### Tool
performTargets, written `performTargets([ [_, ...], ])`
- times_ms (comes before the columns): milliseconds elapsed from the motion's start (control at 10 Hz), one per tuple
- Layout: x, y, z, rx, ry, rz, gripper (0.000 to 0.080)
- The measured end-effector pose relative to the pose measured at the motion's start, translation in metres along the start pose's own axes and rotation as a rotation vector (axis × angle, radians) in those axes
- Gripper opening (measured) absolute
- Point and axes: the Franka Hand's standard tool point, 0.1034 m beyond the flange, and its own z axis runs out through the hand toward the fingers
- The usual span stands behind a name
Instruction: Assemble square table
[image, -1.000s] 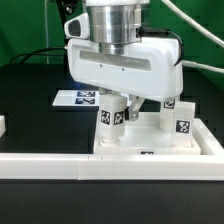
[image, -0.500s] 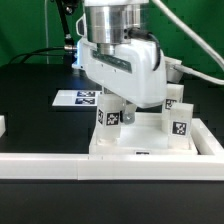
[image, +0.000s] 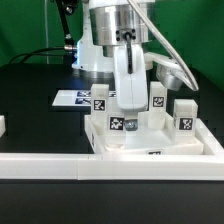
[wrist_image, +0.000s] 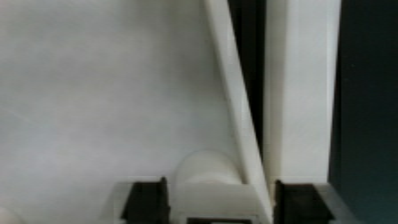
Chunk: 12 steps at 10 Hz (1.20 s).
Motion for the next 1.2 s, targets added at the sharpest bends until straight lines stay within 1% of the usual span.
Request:
performTargets([
  [200, 0.0, 0.0, 0.001, -0.001, 0.0, -0.003, 0.0298],
  [300, 0.0, 0.001, 0.001, -0.002, 0.001, -0.012, 0.0479],
  [400, 0.0, 0.001, 0.001, -0.003, 0.002, -0.05, 0.0591],
  [500, -0.001, 0.005, 0.001, 0.01, 0.013, -0.15, 0.0591],
  [600, -0.003, 0.009, 0.0, 0.001, 0.026, -0.308, 0.0639],
  [700, 0.003, 0.001, -0.009, 0.008, 0.048, -0.507, 0.0647],
  [800, 0.005, 0.0, -0.009, 0.009, 0.052, -0.561, 0.0647],
  [1100, 0.006, 0.0, -0.008, -0.002, 0.057, -0.78, 0.0649],
  [1200, 0.008, -0.001, -0.008, 0.0, 0.063, -0.891, 0.0649],
])
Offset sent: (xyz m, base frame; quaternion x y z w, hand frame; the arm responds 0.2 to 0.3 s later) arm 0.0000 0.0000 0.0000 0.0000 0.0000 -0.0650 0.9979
